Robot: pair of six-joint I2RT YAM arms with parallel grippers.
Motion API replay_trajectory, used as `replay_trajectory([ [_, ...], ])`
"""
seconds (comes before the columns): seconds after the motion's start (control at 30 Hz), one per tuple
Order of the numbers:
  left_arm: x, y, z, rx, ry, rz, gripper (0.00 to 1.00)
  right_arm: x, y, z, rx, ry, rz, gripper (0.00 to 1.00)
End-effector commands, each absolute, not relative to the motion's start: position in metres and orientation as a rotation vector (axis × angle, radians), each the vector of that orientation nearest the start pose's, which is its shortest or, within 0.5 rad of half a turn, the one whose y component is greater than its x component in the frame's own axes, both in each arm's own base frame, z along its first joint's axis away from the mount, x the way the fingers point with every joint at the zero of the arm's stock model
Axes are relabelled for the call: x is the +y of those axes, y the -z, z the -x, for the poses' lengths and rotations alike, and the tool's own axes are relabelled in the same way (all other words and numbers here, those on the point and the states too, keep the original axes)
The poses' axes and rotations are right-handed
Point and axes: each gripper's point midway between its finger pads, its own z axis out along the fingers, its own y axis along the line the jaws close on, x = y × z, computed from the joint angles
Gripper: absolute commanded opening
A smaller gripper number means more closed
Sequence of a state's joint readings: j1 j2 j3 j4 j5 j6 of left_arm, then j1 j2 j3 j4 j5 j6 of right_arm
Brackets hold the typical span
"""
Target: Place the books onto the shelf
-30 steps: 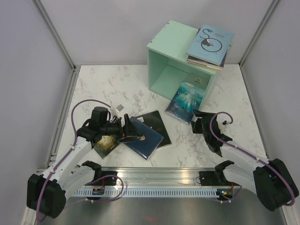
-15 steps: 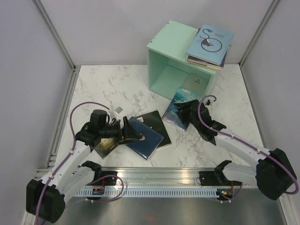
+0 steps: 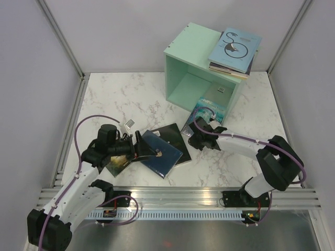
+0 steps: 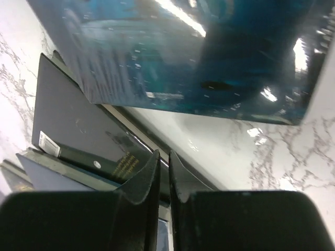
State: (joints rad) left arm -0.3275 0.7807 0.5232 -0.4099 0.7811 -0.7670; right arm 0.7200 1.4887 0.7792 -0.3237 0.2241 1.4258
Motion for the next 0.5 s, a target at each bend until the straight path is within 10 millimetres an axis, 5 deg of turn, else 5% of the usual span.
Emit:
replay_trajectory([
  [0.0, -0.201, -0.164, -0.149, 2.412, 1.419, 0.087, 0.89, 0.232, -0.049, -0.273, 2.507, -0.386, -0.853, 0.14],
  [0.47, -0.198, -0.17, -0.154, 2.431, 1.352, 0.066, 0.88, 0.213, -0.029, -0.287, 2.596, -0.016, -0.712, 0.13],
])
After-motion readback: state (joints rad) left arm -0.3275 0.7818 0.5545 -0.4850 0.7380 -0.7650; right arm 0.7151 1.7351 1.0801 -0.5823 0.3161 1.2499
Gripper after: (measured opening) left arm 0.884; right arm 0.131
